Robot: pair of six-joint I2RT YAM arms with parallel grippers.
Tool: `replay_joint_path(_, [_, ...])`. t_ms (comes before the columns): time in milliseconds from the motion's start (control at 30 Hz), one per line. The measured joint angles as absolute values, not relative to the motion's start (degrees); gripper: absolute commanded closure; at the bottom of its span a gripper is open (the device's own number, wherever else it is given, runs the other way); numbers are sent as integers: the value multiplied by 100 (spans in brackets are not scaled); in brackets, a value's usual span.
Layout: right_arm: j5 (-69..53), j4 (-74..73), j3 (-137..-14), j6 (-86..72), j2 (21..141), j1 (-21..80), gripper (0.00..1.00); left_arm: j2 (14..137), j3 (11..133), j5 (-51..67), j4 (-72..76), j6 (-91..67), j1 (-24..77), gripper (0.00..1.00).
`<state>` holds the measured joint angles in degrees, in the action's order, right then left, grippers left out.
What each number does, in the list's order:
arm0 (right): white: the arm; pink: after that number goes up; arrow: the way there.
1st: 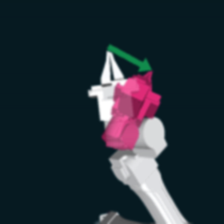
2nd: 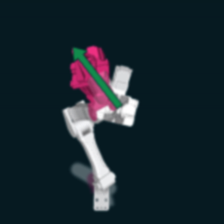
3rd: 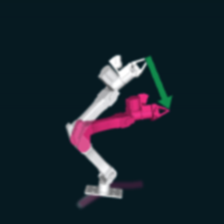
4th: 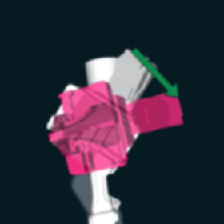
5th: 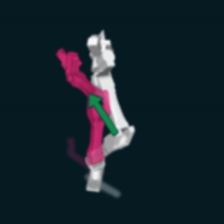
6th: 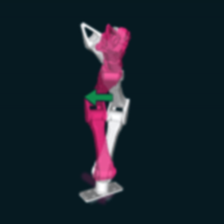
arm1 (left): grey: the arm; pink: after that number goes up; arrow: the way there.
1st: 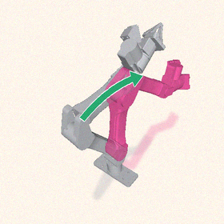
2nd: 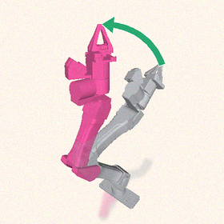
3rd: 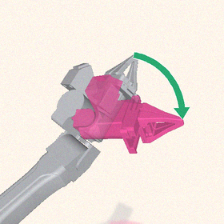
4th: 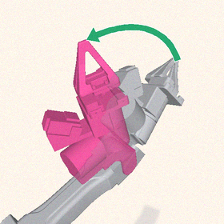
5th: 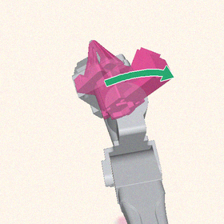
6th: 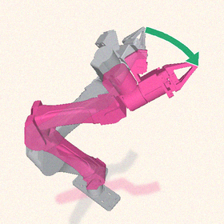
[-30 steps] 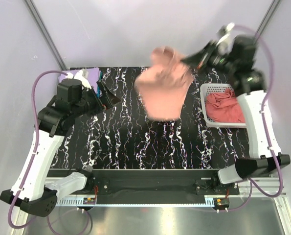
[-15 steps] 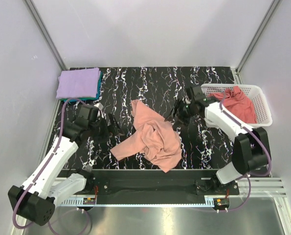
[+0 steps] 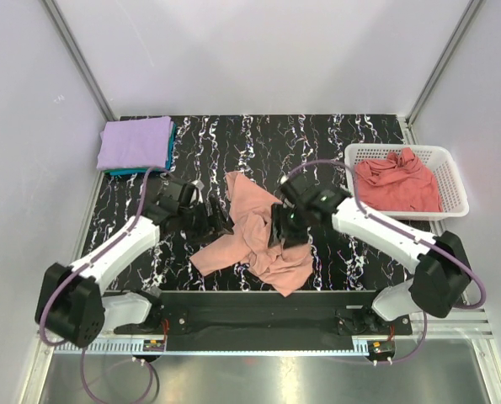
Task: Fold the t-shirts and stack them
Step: Move the tshirt to the center of the board, then flatten the tshirt out
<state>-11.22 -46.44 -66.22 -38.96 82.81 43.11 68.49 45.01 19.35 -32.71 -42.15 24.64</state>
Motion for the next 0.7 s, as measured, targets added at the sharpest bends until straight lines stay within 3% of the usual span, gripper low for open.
replay_joint_path(100, [-1100,-4386,-6154,-4108,8305,4731,43,7441,4493,2075,-2847,-4239,2506,24])
replay_joint_path(200, [-864,-4357,-6016,-4305,8399,4897,43,8165,4578,2069,-2777,-4143,2565,25])
replay_joint_path(433, [-545,-4366,-5586,-4707,8335,4952,41,8471,4595,1767,-3092,-3894,2685,13])
replay_joint_path(700, [-550,-4320,-5242,-4934,8329,5033,38,8652,4976,1476,-3024,-3671,2751,11])
